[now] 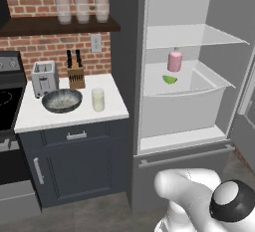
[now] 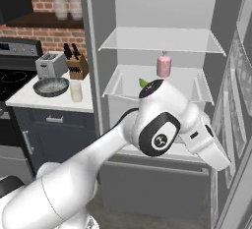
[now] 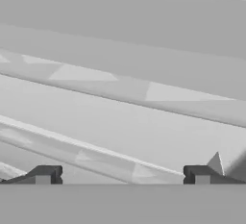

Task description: Grab a lemon wedge from the fridge and one ice cube from the ice bowl, and put them in the glass of lemonade.

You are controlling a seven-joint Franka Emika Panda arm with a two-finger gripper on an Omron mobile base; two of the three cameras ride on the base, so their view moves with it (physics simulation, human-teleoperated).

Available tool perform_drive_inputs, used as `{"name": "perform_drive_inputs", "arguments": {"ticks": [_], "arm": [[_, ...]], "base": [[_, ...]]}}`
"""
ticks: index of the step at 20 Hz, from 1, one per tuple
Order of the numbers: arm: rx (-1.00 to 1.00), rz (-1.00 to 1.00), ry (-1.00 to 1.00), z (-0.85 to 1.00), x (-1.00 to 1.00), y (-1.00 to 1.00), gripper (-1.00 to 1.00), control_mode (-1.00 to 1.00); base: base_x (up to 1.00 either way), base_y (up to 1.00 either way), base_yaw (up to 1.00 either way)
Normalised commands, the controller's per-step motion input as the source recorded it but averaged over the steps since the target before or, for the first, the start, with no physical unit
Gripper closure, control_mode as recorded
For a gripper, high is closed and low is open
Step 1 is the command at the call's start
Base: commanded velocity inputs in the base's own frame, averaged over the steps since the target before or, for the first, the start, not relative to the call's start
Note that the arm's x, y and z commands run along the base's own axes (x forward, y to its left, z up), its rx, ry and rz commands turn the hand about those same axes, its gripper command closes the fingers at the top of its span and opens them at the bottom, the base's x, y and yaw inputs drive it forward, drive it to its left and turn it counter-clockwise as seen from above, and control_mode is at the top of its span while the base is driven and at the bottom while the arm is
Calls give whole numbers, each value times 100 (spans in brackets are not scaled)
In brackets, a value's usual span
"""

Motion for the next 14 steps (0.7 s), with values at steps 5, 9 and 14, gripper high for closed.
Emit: {"name": "perform_drive_inputs", "arguments": {"ticks": [5,9,14], "arm": [[0,13,-22,54,-56,26,-100,-100],[0,15,-17,91,-53,71,-100,-100],[-2,16,-10,90,-35,96,-100,-100]], "base": [[0,0,0],[0,0,0],[0,0,0]]}}
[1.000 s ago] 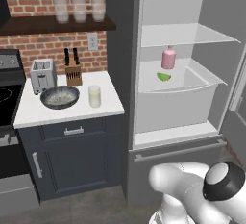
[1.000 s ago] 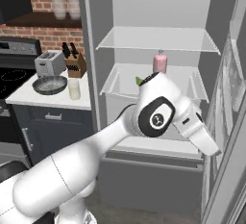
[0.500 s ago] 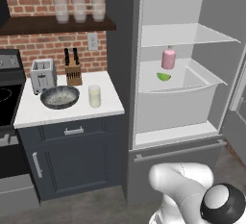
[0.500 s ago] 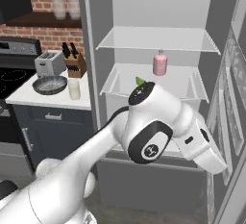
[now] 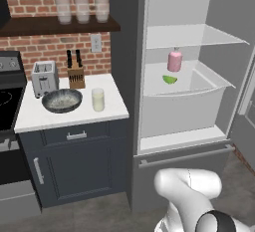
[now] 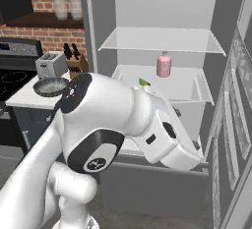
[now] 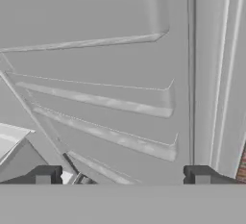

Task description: Grab a lemon wedge from the fridge and one ice cube from the ice bowl, and put them in the glass of lemonade.

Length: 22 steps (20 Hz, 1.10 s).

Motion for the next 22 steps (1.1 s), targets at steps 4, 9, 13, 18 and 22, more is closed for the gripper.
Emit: {"name": "perform_drive_inputs", "arguments": {"ticks": [4,9,13,18,22], "arm": [[-1,18,0,58,-3,100,-100,-100],[2,20,0,19,12,100,-100,-100],[12,30,0,0,39,100,-100,-100],[5,38,10,0,51,100,-100,-100],[0,41,24,-3,46,92,-100,-100]], "base": [[0,0,0],[0,0,0],[0,0,0],[0,0,0],[0,0,0]]}}
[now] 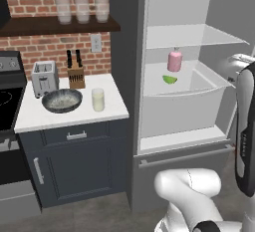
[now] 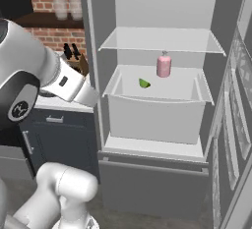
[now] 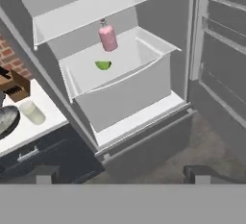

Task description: Grab a lemon wedge from the fridge and one ice cube from the ice bowl, and put them in the glass of lemonade.

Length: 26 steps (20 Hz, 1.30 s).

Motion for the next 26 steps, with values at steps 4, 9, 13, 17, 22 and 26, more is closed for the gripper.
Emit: {"name": "perform_drive_inputs", "arguments": {"ticks": [4,9,13,17,22,26], "arm": [[0,36,18,-33,27,83,-100,-100],[-2,25,13,-47,24,55,-100,-100],[-4,14,0,-41,0,14,-100,-100],[-3,6,-1,-38,-1,0,-100,-100],[-2,3,0,-11,-33,9,-100,-100],[-2,0,0,0,-23,19,-100,-100]], "base": [[0,0,0],[0,0,0],[0,0,0],[0,0,0],[0,0,0],[0,0,0]]}}
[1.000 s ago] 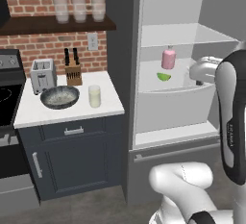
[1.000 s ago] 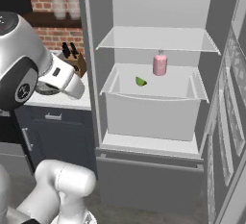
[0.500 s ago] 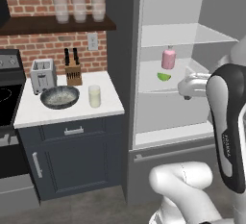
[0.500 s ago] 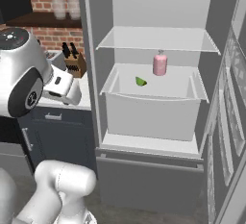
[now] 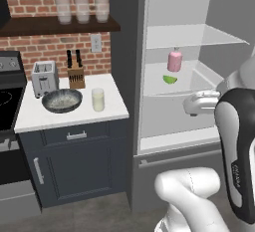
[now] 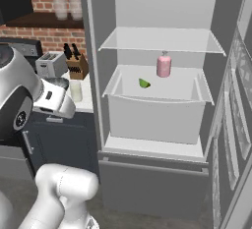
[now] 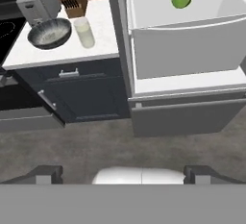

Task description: Grab a lemon wedge from the fridge and one ice cube from the ice bowl, and put them in the glass of lemonade.

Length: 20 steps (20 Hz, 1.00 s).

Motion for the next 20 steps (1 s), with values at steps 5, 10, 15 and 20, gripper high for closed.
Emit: {"name": "perform_drive_inputs", "arguments": {"ticks": [5,10,15,20], "arm": [[-1,0,-3,1,-34,18,-100,-100],[0,0,0,0,-18,0,-100,-100],[0,0,-1,0,0,0,-100,-100],[0,0,-1,0,-9,-2,-100,-100]], "base": [[0,0,0],[0,0,0],[0,0,0],[0,0,0]]}}
